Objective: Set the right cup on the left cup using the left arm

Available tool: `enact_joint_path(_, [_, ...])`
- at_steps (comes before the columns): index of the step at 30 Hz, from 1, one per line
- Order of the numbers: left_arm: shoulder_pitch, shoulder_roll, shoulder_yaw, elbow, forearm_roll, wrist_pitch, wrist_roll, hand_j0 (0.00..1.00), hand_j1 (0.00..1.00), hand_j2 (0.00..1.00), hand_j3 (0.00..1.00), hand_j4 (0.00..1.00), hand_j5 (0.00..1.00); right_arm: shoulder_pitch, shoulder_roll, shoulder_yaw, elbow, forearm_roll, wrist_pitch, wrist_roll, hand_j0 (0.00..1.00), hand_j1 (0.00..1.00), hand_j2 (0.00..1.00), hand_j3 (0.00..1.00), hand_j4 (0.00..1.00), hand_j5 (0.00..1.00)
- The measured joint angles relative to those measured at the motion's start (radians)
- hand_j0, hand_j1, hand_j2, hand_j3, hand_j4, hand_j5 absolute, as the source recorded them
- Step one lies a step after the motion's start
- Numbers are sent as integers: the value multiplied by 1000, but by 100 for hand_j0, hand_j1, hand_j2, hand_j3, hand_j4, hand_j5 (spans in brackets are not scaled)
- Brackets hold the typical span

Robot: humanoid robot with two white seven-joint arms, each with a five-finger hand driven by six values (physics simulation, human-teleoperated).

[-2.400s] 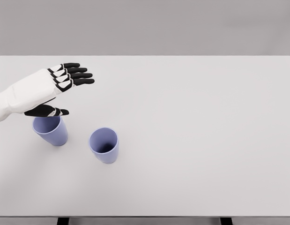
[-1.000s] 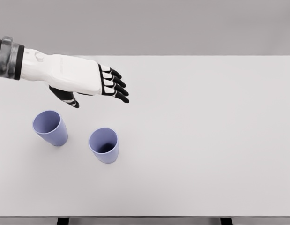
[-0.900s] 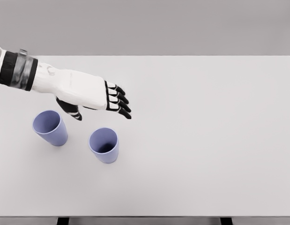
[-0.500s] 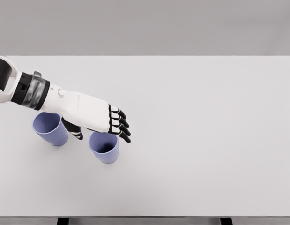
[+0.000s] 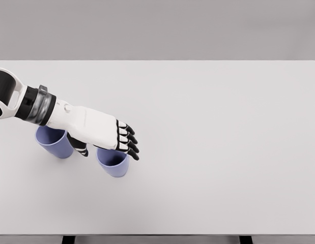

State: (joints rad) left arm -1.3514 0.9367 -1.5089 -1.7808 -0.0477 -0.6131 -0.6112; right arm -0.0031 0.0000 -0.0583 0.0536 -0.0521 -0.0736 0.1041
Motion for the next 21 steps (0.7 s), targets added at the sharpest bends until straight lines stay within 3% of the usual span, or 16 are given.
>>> enact_joint_path(21, [43,-47,13,24,-22,0,0,100,100,100,100,100,100,0,0,0,0,0,0,0,100,100,100,100,100,100])
